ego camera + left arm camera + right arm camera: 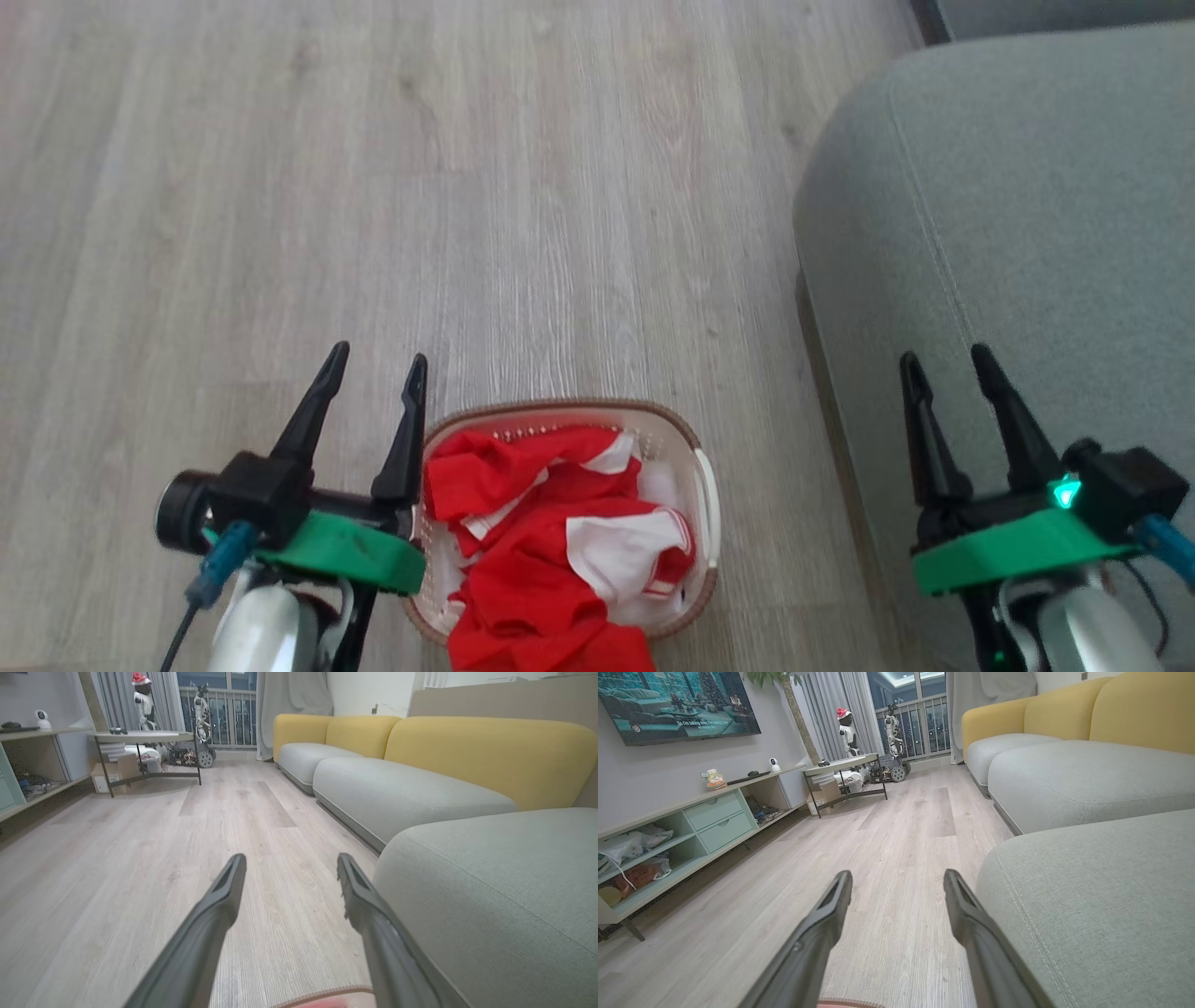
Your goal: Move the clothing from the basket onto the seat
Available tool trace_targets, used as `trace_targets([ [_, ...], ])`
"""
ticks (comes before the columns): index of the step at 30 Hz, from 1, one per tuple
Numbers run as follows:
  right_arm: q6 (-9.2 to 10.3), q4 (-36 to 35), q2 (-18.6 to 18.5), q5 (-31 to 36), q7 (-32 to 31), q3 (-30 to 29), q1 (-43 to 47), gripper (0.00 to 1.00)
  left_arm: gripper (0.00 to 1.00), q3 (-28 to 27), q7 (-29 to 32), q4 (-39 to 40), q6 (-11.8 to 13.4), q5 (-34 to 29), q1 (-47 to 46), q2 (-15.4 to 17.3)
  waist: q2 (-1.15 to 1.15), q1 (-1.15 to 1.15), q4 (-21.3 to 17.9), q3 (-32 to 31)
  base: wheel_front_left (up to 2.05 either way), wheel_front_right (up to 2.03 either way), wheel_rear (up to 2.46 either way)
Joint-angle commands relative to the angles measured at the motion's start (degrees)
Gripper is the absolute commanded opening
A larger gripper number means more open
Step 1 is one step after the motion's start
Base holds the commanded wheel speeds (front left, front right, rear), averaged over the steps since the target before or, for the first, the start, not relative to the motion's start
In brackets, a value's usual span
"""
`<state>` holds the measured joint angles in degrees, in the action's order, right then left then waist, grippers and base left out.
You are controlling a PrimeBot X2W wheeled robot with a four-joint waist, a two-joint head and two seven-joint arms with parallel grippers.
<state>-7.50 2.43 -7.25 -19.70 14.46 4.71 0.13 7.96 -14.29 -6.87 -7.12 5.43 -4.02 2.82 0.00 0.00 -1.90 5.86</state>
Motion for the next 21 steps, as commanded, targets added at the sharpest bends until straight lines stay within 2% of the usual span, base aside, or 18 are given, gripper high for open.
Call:
trace_targets([
  [1, 0.01, -2.31, -0.39, 0.35, 0.54, 0.86, -3.11, 1.0, 1.0, -1.73, -0.71, 1.31, -0.28, 0.64, -3.44, 0.43, 0.0, 0.0, -0.69, 1.31, 0.0, 0.0, 0.0],
  [21, 0.01, -5.65, 0.29, 0.92, 0.54, 1.42, -11.3, 1.0, 1.0, 1.62, -0.06, -13.52, -0.35, 3.73, -14.74, 1.8, 0.0, 0.0, -7.03, 15.58, 0.0, 0.0, 0.0],
])
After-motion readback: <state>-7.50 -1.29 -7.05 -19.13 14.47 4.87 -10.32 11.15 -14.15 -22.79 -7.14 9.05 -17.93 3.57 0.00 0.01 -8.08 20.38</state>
